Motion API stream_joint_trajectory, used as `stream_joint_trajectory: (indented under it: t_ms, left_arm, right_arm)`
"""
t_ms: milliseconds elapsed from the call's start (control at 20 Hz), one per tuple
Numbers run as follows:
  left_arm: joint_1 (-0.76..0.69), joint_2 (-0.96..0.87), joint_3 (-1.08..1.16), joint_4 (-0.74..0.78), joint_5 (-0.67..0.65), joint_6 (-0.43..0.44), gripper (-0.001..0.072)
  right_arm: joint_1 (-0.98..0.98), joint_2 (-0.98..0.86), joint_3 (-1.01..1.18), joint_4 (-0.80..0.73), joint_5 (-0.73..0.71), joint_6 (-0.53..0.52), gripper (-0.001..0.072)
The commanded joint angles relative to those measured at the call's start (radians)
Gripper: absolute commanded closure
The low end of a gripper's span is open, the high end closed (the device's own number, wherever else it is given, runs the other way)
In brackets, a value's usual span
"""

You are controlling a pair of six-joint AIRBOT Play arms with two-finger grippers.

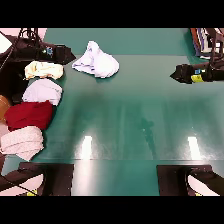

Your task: Fold the shirts.

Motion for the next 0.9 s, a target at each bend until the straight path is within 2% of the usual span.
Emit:
stream_joint_trajectory:
  t_ms: [0,500,550,650,750,800,850]
  left_arm:
    - [0.000,-0.001,-0.001,0.000,-0.001,0.000,0.0685]
    - [0.000,-0.002,-0.001,0.000,0.019,0.000,0.0685]
    - [0.000,-0.002,-0.002,-0.007,0.051,-0.008,0.0685]
    - [0.000,-0.006,-0.001,-0.032,0.137,-0.113,0.0685]
    - [0.000,-0.008,-0.002,-0.029,0.164,-0.101,0.0685]
    - [0.000,-0.010,-0.002,-0.026,0.175,-0.064,0.0685]
    - [0.000,-0.020,-0.002,-0.025,0.195,-0.019,0.0635]
  right_arm:
    - [0.000,0.000,-0.002,0.001,-0.002,0.000,0.0698]
    - [0.000,-0.005,-0.006,0.001,-0.008,0.000,0.0698]
    - [0.000,-0.005,-0.006,0.001,-0.008,0.000,0.0698]
    - [0.000,-0.005,-0.006,0.002,-0.010,0.000,0.0698]
    - [0.000,-0.005,-0.006,0.009,-0.015,0.000,0.0698]
    - [0.000,-0.005,-0.006,0.008,-0.015,0.000,0.0698]
    - [0.000,-0.005,-0.006,0.008,-0.015,0.000,0.0698]
